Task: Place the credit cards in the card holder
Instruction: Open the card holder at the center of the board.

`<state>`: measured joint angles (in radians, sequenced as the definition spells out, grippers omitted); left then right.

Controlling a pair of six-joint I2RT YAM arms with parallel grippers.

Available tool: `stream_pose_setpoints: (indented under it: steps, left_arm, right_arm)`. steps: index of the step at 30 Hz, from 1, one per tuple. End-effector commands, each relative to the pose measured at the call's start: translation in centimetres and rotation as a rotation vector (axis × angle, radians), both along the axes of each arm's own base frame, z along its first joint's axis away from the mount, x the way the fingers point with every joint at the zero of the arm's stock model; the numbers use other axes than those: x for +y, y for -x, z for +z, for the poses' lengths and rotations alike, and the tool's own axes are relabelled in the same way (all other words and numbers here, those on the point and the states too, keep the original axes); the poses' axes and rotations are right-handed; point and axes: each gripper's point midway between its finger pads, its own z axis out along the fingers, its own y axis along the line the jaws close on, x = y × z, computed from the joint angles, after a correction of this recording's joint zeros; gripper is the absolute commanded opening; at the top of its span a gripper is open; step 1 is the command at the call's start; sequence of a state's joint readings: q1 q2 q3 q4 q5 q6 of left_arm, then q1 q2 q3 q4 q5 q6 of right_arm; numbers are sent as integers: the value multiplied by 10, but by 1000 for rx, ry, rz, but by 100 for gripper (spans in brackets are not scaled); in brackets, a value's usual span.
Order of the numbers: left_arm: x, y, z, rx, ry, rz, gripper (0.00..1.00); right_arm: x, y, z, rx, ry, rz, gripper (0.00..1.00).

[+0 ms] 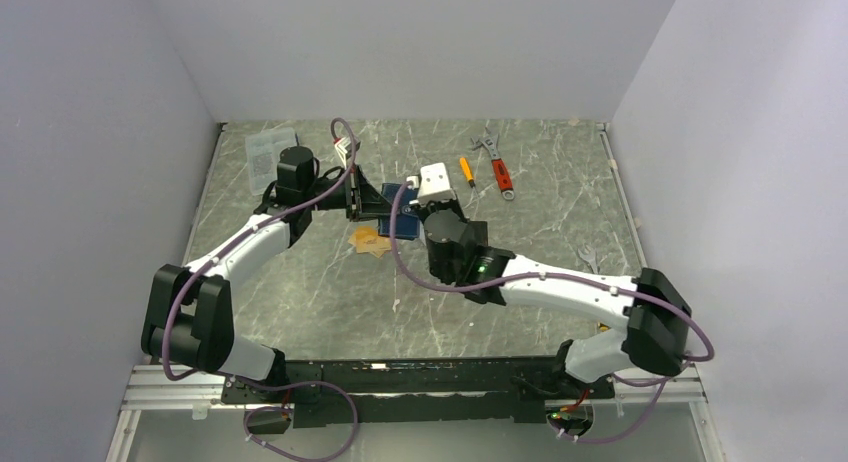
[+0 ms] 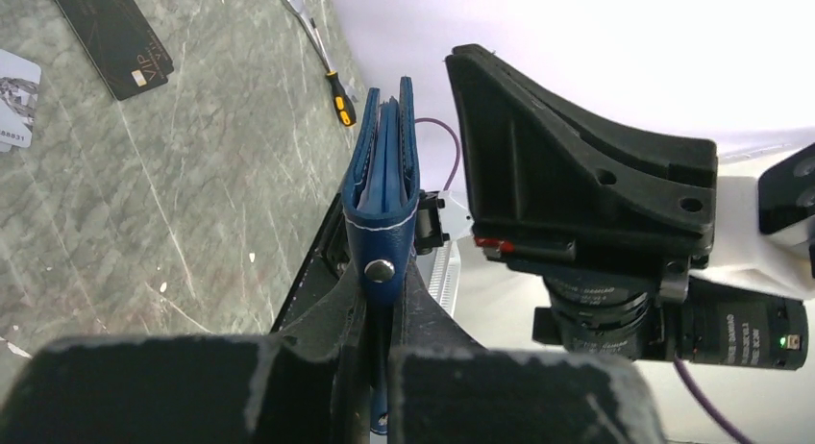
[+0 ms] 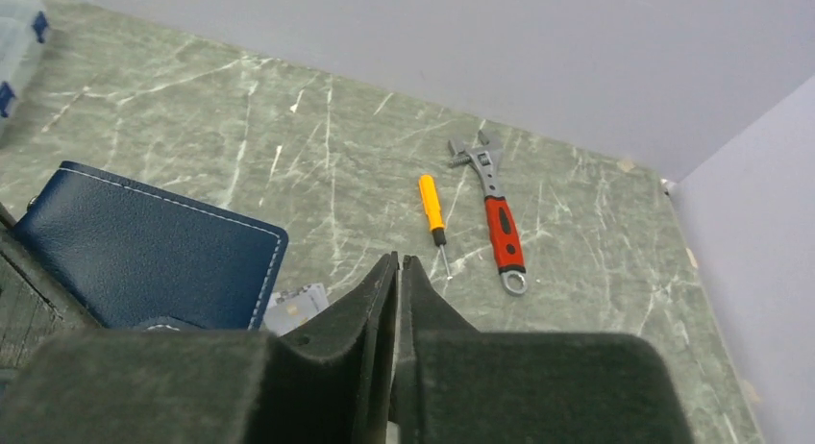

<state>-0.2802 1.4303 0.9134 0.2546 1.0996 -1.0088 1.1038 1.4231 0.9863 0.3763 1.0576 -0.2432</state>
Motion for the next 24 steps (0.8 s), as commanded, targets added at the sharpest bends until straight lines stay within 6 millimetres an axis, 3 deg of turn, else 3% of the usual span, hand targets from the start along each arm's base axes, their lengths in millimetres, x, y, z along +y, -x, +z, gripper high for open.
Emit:
stream_pose_setpoints:
  steps: [1,3,8,11,24]
  left_arm:
    - [1,5,10,-64,-6,-4,0]
    - [1,4,8,-62,-11,-1,0]
    - [1,2,8,-59,-10,1,0]
    - [2,3,7,-57,-11,4,0]
    - [2,2,10,-63,-14,4,0]
  right_arm:
    - [-2,10,18,59,-190,90,17]
    - [-3,17,18,70,-220,141,40]
    - [9,29,7,104,-122,282,65]
    - [21,38,9,96,-72,369,71]
    - [61,52,-11,117,116,503,74]
